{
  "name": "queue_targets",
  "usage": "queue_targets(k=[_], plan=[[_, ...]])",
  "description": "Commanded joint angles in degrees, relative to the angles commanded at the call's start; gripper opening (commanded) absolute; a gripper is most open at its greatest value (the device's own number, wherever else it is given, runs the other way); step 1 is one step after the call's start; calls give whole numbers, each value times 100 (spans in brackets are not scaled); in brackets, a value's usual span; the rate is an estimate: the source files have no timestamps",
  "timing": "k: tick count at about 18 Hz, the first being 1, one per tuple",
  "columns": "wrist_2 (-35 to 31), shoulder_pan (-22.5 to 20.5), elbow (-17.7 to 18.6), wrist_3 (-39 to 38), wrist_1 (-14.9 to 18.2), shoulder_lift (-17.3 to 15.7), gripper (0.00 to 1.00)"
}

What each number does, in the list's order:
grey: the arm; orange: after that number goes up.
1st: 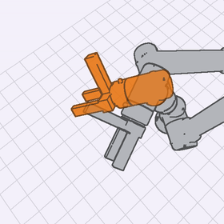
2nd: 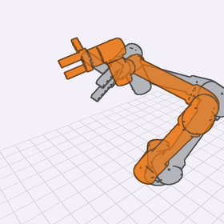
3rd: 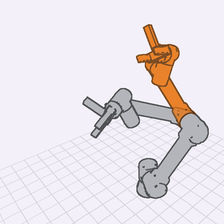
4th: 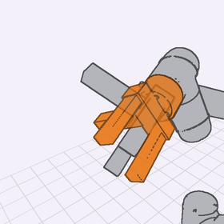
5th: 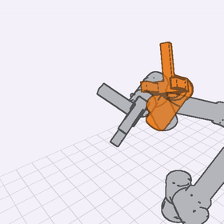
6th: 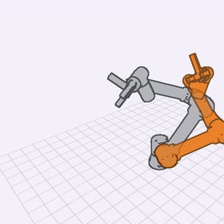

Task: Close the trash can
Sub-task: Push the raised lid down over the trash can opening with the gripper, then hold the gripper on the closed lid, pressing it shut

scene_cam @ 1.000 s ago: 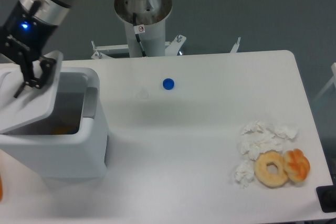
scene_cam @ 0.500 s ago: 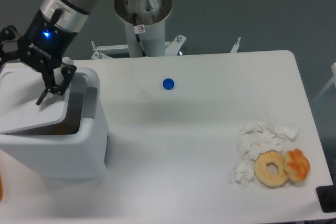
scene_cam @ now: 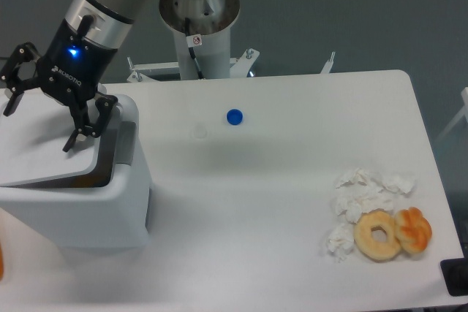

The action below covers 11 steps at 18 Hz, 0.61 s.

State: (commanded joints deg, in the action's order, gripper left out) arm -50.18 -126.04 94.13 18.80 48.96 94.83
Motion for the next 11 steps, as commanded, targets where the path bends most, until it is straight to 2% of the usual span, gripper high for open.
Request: queue_targets(k=[3, 11], plan=[[-229, 0, 123, 211, 0, -17, 100], [-220, -18, 220, 203, 18, -17, 100]])
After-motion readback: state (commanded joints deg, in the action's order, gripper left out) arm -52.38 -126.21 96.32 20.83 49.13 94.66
